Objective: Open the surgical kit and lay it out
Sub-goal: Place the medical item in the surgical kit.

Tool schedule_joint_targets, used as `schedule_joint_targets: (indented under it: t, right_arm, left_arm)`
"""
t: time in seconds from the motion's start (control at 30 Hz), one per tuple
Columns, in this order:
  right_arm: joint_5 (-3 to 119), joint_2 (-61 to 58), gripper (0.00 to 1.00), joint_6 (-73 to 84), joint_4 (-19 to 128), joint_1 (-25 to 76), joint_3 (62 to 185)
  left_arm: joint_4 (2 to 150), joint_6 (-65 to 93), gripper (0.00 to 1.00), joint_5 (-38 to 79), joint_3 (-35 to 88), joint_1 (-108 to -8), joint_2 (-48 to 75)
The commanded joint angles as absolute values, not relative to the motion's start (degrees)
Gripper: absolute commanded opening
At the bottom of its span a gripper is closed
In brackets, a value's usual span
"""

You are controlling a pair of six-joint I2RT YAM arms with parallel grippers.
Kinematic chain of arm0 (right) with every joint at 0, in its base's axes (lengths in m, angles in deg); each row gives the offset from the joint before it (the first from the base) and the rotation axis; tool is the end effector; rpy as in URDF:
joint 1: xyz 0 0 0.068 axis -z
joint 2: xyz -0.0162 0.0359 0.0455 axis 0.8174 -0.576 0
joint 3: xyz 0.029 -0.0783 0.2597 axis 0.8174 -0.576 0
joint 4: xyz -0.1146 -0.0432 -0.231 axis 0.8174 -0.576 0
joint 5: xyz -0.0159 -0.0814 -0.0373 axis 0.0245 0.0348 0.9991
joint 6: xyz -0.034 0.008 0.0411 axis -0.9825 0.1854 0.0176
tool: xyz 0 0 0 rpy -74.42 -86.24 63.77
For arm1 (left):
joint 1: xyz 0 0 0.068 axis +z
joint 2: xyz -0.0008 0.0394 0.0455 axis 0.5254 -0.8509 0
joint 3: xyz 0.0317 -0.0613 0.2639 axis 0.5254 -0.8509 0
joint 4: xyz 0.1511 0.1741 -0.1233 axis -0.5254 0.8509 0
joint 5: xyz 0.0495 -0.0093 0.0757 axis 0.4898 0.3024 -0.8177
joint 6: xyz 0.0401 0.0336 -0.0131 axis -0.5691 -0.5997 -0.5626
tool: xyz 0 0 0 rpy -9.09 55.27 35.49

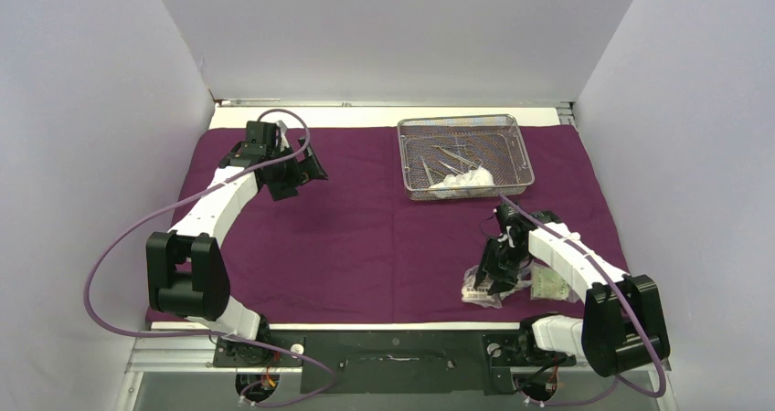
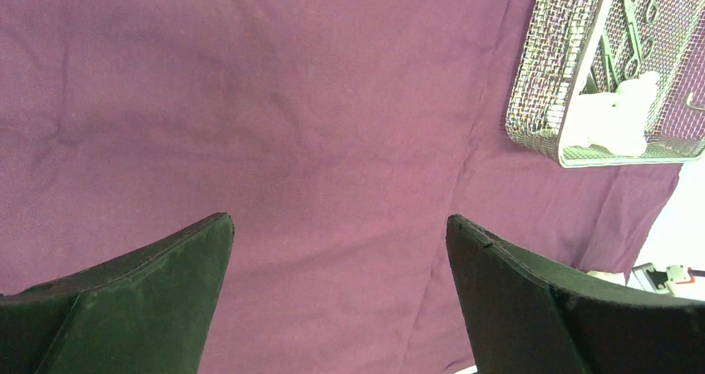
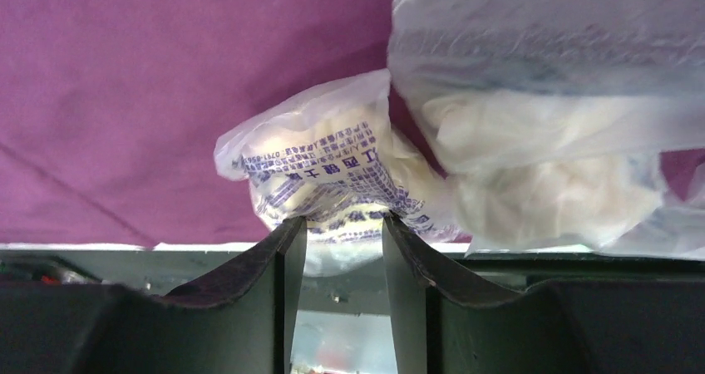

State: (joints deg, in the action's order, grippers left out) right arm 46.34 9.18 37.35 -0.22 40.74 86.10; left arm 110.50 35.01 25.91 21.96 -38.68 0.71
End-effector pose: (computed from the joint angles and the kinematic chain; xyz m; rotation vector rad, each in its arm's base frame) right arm 0.1680 0.0542 0.1751 -0.6284 -2.9286 -0.4830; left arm 0.3244 -0.0483 0.2619 -0.4682 2.5066 -0.5806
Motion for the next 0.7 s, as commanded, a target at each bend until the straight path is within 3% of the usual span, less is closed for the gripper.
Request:
schedule_joint_targets:
  t: [0.0, 0.37, 0.67]
  right_arm:
    - [54.4, 8.3, 0.37, 41.3, 4.2, 40.3, 85.2]
    - [71.0, 8.8, 0.38, 45.7, -2.3, 40.4, 89.1]
    - [61.1, 13.0, 0.41, 43.4, -4.2, 40.3, 98.1]
  left_arm:
    - [108.9, 34.6, 0.97, 25.2, 22.6, -38.7, 2.2]
    - [109.4, 34.2, 0.97, 24.3, 23.0, -38.6, 2.2]
    - [109.2, 34.3, 0.98, 24.6, 22.8, -38.6, 2.3]
